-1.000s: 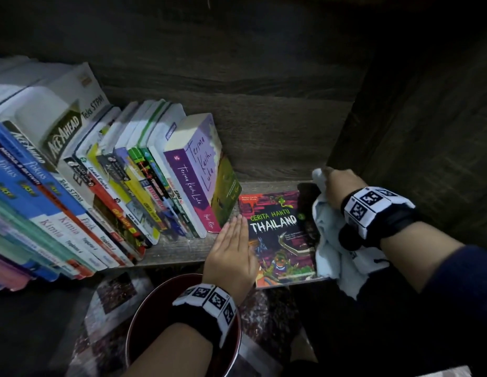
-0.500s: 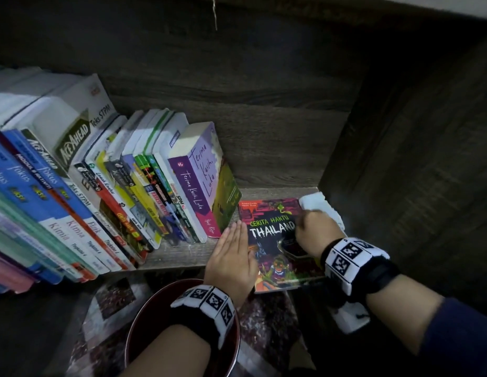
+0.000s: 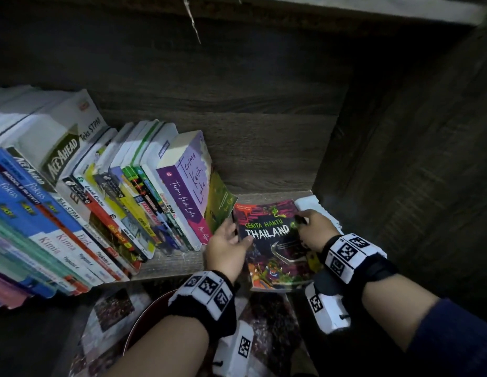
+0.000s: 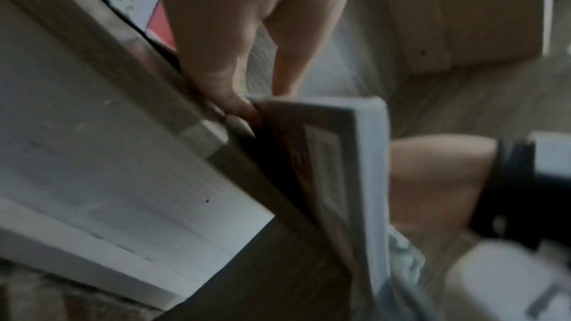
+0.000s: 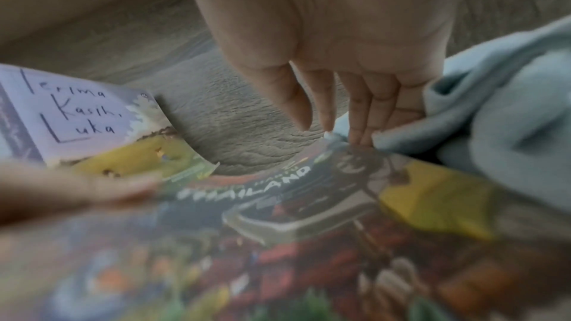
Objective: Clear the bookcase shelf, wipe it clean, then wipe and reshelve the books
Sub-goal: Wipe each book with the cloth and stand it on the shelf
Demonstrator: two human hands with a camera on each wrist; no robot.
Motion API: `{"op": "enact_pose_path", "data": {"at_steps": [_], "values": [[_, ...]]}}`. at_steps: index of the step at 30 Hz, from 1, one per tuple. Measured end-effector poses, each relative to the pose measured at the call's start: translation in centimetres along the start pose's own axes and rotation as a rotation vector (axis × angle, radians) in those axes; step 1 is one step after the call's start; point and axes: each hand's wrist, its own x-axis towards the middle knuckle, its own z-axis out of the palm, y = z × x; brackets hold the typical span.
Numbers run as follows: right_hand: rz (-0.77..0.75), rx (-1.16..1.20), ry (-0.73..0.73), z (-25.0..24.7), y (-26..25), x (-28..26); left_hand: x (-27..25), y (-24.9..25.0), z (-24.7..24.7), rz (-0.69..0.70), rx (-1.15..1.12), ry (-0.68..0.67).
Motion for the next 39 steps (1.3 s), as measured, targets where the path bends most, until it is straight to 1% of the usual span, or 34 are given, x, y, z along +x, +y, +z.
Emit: {"op": "enact_pose_path", "data": {"at_steps": [3, 6, 8, 10, 13, 14, 16, 19, 22, 25, 27, 30, 32, 34, 35, 37, 39], "values": [[0.011, -0.025, 0.007, -0.3, 0.4, 0.0, 0.3, 0.7, 0.2, -0.124, -0.136, -0.127], [0.063, -0.083, 0.017, -0.1, 0.9, 0.3, 0.2, 1.8, 0.6, -0.153, -0.164, -0.251], [0.093, -0.107, 0.015, 0.0, 0.9, 0.3, 0.1, 2.4, 0.8, -0.121, -0.15, -0.286], [0.129, -0.088, 0.003, 0.0, 0.9, 0.4, -0.4, 3.2, 0.8, -0.058, -0.144, -0.29], [0.104, 0.01, 0.014, -0.6, -0.2, -0.1, -1.7, 3.8, 0.0, 0.08, -0.144, -0.264], [0.073, 0.054, 0.018, -1.0, -0.6, 0.0, -2.1, 3.8, -0.4, 0.133, -0.143, -0.251], [0.023, 0.165, -0.004, -1.7, -1.8, 0.0, -3.1, 3.7, -1.2, 0.235, -0.15, -0.205], [-0.021, 0.343, -0.095, -2.2, -4.0, 0.6, -4.0, 3.2, -1.9, 0.391, -0.16, -0.09], [-0.045, 0.581, -0.223, -2.7, -6.3, 0.8, -4.4, 2.6, -2.0, 0.549, -0.097, 0.052], [-0.081, 0.701, -0.303, -2.8, -8.8, 1.6, -4.4, 2.4, -2.7, 0.667, 0.001, 0.163], [-0.096, 0.738, -0.302, -2.5, -10.8, 1.7, -4.0, 2.5, -3.4, 0.751, 0.086, 0.224], [-0.162, 0.779, -0.28, -1.8, -13.2, 2.6, -3.1, 3.0, -4.3, 0.82, 0.228, 0.273], [-0.216, 0.808, -0.281, -1.5, -14.8, 2.3, -2.4, 3.2, -5.2, 0.893, 0.38, 0.303], [-0.242, 0.819, -0.305, -0.5, -15.6, 2.2, -1.6, 3.1, -6.1, 1.025, 0.667, 0.383], [-0.244, 0.812, -0.32, 0.3, -15.5, 2.2, -1.3, 3.0, -6.6, 1.053, 0.814, 0.44], [-0.218, 0.752, -0.294, 2.4, -14.7, 1.7, -1.2, 3.2, -7.1, 1.015, 0.999, 0.53], [-0.185, 0.668, -0.215, 4.2, -13.3, 1.3, -1.0, 3.1, -7.4, 1.005, 1.082, 0.563]]}}
